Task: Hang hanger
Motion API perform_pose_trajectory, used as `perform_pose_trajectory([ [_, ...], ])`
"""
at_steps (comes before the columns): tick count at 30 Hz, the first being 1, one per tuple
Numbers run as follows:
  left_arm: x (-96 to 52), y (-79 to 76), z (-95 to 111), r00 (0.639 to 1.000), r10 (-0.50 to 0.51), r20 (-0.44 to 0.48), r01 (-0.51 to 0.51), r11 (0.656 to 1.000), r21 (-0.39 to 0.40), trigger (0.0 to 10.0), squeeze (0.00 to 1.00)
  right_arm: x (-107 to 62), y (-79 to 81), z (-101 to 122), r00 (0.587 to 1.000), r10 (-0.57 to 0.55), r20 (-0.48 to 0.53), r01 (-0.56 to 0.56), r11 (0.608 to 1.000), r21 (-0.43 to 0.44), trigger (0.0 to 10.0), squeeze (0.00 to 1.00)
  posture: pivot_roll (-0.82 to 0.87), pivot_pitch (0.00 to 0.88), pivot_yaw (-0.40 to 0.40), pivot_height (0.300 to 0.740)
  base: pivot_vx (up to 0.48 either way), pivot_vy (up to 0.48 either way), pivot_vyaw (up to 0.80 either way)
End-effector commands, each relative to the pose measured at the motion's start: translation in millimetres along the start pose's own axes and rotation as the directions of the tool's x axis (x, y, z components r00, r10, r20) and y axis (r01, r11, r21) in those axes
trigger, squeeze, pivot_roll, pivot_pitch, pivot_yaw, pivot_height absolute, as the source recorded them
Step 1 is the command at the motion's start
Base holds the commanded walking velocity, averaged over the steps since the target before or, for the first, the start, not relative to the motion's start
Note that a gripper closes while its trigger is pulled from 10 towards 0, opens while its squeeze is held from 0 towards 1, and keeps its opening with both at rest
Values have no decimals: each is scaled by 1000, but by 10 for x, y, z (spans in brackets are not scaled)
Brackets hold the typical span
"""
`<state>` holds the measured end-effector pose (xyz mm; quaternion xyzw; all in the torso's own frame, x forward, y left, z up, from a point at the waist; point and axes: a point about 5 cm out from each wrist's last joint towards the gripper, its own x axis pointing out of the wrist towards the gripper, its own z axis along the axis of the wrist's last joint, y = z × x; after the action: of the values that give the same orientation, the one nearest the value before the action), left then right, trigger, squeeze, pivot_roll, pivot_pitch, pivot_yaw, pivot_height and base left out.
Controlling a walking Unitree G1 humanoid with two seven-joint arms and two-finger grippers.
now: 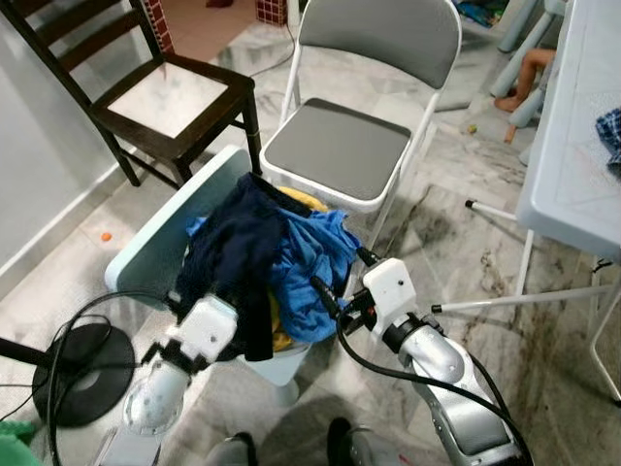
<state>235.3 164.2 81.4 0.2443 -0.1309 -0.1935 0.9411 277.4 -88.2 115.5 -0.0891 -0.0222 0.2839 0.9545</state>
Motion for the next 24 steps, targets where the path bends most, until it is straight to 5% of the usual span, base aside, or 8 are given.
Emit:
perform_pose_trajectory([
  [1, -159, 3, -89, 998, -7, -64, 7, 1000, 4, 0, 0, -11, 3, -27, 1000, 10, -7, -10, 1000, -4, 10000, 0, 194, 265, -26, 740, 0, 0, 0],
  [9, -679, -78, -617, 921, 63, -383, -88, 995, -48, 0, 0, -16, -12, -53, 1000, 11, -15, -11, 1000, -10, 10000, 0, 195, 264, -30, 740, 0, 0, 0],
  [16, -492, -372, -643, 904, 119, -410, -138, 990, -18, 0, 0, -3, -14, -58, 999, 25, -20, -25, 1000, -19, 10000, 0, 200, 266, -43, 740, 0, 0, 0],
  [17, -458, -403, -646, 898, 131, -420, -144, 990, 2, 2588, 0, -1, -14, -58, 999, 27, -21, -27, 999, -20, 10000, 0, 200, 267, -44, 740, 0, 0, 0],
  [18, -438, -451, -670, 889, 136, -437, -150, 989, 3, 9020, 0, 1, -14, -57, 999, 28, -20, -28, 999, -21, 10000, 0, 200, 268, -44, 740, 0, 0, 0],
  [19, -435, -546, -723, 868, 151, -473, -161, 987, 18, 10000, 408, 5, -17, -56, 999, 28, -20, -29, 999, -22, 10000, 0, 200, 269, -45, 740, 0, 0, 0],
  [20, -422, -619, -741, 859, 153, -489, -163, 986, 23, 10000, 1000, 8, -20, -54, 999, 28, -20, -29, 999, -24, 10000, 0, 200, 271, -43, 740, 0, 0, 0],
  [24, -312, -988, -739, 819, 172, -548, -167, 984, 59, 10000, 1000, 16, -25, -56, 999, 27, -20, -27, 999, -26, 10000, 0, 202, 271, -39, 740, 0, 0, 0],
])
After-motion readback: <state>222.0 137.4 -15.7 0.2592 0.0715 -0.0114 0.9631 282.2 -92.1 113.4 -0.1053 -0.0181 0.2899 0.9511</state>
